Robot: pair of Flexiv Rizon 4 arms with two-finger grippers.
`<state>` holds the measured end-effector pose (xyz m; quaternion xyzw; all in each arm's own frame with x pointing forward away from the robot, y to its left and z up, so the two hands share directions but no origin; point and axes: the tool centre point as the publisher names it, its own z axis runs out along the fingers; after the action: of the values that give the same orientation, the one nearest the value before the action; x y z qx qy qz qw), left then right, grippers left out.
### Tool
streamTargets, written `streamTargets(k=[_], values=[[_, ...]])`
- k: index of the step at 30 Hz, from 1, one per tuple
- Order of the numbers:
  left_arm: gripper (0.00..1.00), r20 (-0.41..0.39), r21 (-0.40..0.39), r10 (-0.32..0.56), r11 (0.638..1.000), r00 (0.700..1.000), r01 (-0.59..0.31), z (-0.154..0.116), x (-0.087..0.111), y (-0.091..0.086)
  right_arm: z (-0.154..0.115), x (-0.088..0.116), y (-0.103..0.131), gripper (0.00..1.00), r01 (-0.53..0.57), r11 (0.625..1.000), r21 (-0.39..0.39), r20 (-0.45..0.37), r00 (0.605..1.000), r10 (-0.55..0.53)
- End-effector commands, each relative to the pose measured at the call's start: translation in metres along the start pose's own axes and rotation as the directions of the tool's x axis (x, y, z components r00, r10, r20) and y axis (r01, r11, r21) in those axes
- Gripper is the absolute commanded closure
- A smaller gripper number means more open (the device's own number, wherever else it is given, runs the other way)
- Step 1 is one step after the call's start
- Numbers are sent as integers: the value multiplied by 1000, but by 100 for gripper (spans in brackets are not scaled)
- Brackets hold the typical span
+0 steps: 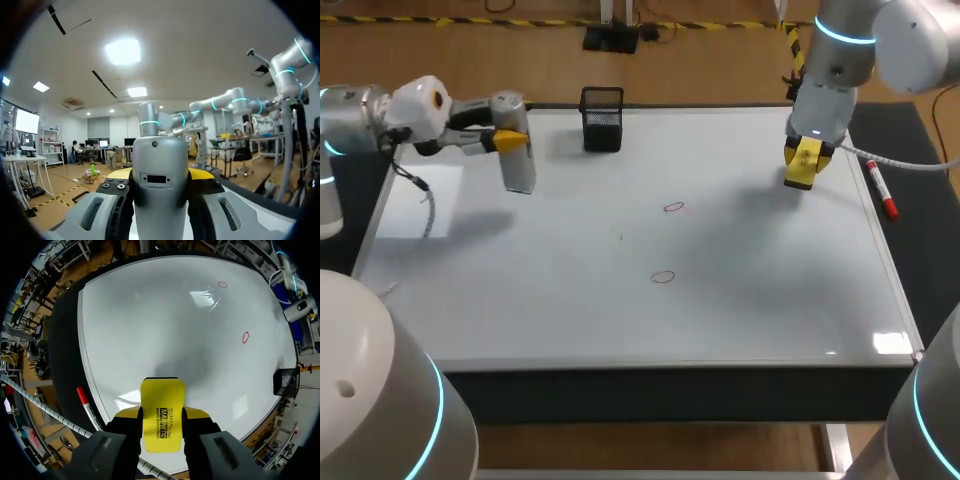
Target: Pick up the inspection probe, press it on each red-marked spot on the whiteboard one by one, put down the probe, pick up the eraser, and wipe off all the red marks.
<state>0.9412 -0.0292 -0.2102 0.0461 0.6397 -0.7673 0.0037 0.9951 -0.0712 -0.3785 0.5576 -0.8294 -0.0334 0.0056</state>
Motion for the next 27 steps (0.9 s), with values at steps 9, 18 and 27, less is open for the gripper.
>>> streamTargets(k=[9, 18, 27], values=[[100, 30, 40, 9, 999, 999, -10, 75, 3, 10, 0, 0, -1, 100, 2, 1000, 1, -4, 1000, -2], [100, 56, 66, -22, 998, 998, 18, 125, -2, 27, 0, 0, -1, 100, 2, 1000, 1, -4, 1000, -2], [100, 80, 79, -27, 997, 996, 21, 161, -4, 38, 0, 0, -1, 100, 2, 1000, 1, -4, 1000, -2]])
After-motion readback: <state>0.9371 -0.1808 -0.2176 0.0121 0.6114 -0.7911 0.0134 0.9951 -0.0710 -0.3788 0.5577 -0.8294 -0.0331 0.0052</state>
